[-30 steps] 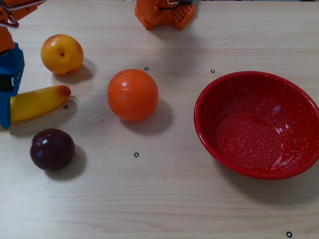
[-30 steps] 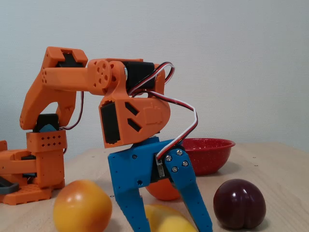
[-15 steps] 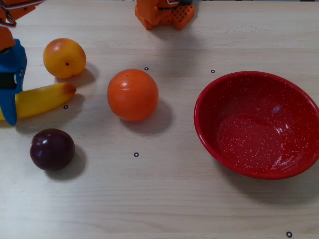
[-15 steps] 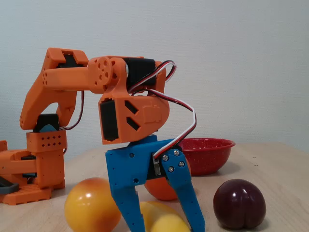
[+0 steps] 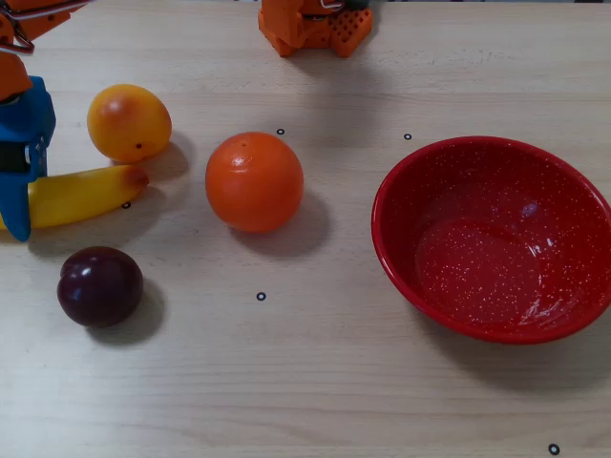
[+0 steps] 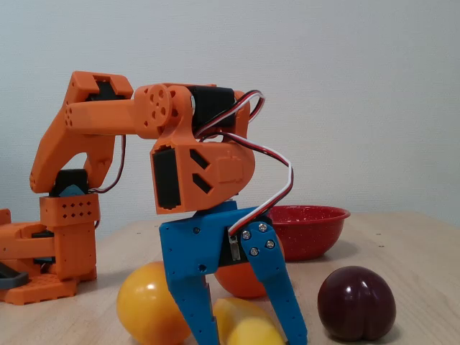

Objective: Put banana in the red bowl.

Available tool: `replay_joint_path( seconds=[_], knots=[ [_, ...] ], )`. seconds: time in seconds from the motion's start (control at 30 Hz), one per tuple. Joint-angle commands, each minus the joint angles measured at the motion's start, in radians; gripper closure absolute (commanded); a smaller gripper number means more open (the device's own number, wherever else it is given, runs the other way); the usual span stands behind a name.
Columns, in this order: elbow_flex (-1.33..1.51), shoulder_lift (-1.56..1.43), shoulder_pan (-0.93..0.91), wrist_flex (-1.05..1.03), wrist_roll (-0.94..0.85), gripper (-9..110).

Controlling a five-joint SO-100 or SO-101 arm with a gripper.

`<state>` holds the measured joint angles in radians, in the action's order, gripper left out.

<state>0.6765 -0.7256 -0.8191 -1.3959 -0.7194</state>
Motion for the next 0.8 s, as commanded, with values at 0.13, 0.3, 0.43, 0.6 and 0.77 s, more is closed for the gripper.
replay_joint_path(
  seconds=[0.13, 0.3, 0.43, 0.6, 0.77],
  knots=[
    [-0.133, -0.080, 0.051, -0.077, 0.057, 102],
    [-0.166, -0.101, 0.066, -0.117, 0.098, 102],
    [-0.184, -0.121, 0.078, -0.141, 0.123, 102],
    [-0.209, -0.133, 0.092, -0.166, 0.152, 102],
    [-0.218, -0.149, 0.100, -0.169, 0.175, 102]
  ],
)
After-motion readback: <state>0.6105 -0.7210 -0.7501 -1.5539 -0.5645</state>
